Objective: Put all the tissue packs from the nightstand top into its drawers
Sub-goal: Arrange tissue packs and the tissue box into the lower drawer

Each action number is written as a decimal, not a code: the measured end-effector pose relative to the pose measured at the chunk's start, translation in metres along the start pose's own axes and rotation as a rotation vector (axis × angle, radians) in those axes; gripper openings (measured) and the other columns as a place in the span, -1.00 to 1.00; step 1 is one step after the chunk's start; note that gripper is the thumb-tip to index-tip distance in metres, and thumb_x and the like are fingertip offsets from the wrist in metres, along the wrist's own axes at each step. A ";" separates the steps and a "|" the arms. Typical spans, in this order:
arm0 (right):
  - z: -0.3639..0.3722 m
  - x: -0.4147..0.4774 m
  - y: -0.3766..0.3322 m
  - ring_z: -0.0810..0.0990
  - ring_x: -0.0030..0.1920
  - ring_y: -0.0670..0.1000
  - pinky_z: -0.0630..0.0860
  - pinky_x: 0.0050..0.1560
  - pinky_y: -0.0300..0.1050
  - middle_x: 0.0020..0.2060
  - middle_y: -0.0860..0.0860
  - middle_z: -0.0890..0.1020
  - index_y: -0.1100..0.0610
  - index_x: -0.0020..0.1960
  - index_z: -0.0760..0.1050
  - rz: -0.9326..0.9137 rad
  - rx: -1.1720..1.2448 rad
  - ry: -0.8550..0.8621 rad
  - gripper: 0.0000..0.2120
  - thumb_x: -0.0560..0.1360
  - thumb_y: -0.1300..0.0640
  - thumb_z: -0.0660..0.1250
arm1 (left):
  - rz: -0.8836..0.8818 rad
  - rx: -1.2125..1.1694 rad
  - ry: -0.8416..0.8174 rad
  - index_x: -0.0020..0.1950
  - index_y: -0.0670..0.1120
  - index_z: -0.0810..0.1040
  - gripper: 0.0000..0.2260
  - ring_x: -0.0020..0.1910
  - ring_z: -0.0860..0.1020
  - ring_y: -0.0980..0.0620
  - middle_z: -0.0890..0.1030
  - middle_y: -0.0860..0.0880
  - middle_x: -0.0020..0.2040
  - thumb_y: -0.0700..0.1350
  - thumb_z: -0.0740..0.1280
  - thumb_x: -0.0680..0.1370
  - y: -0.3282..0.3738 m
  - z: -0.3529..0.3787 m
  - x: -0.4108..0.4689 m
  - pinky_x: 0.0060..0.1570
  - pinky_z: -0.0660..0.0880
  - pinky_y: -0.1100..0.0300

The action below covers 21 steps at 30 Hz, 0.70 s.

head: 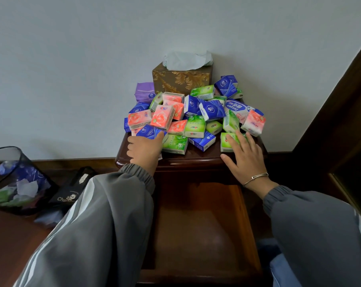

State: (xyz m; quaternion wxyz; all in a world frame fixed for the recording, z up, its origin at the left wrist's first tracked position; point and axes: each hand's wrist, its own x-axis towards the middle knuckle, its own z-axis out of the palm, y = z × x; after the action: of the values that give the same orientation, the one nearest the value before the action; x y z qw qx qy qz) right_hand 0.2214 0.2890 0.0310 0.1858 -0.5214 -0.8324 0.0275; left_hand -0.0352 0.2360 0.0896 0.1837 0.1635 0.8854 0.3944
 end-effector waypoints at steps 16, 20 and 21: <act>-0.006 0.000 -0.001 -0.06 0.53 0.10 0.11 0.44 0.22 0.54 -0.01 0.04 -0.09 0.51 0.05 0.006 0.015 -0.060 -0.41 0.54 -0.22 0.09 | -0.228 -0.408 -0.080 0.43 -0.02 0.18 -0.23 0.21 0.48 -0.12 0.37 -0.16 0.35 0.01 0.53 0.35 -0.022 -0.017 -0.003 0.06 0.58 -0.06; -0.008 0.002 -0.001 -0.10 0.53 0.09 0.06 0.44 0.24 0.54 -0.03 0.01 -0.10 0.51 0.03 0.011 0.025 -0.092 -0.40 0.53 -0.21 0.11 | -0.183 -0.584 -0.163 0.43 -0.05 0.16 -0.33 -0.02 0.59 -0.07 0.47 -0.15 0.22 -0.13 0.47 0.45 -0.030 -0.033 -0.018 -0.12 0.60 -0.01; -0.009 0.003 -0.001 -0.12 0.53 0.08 0.03 0.44 0.25 0.54 -0.04 -0.01 -0.11 0.51 0.02 0.013 0.022 -0.101 -0.38 0.53 -0.23 0.11 | -0.186 -0.636 -0.188 0.43 -0.06 0.16 -0.34 -0.08 0.60 -0.05 0.48 -0.14 0.18 -0.14 0.46 0.46 -0.032 -0.038 -0.021 -0.13 0.60 -0.01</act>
State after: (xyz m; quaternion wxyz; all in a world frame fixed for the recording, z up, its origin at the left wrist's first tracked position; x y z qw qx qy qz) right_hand 0.2228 0.2896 0.0402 0.1491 -0.5229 -0.8368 0.0640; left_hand -0.0390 0.1821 0.0932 0.3416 0.0522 0.7085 0.6153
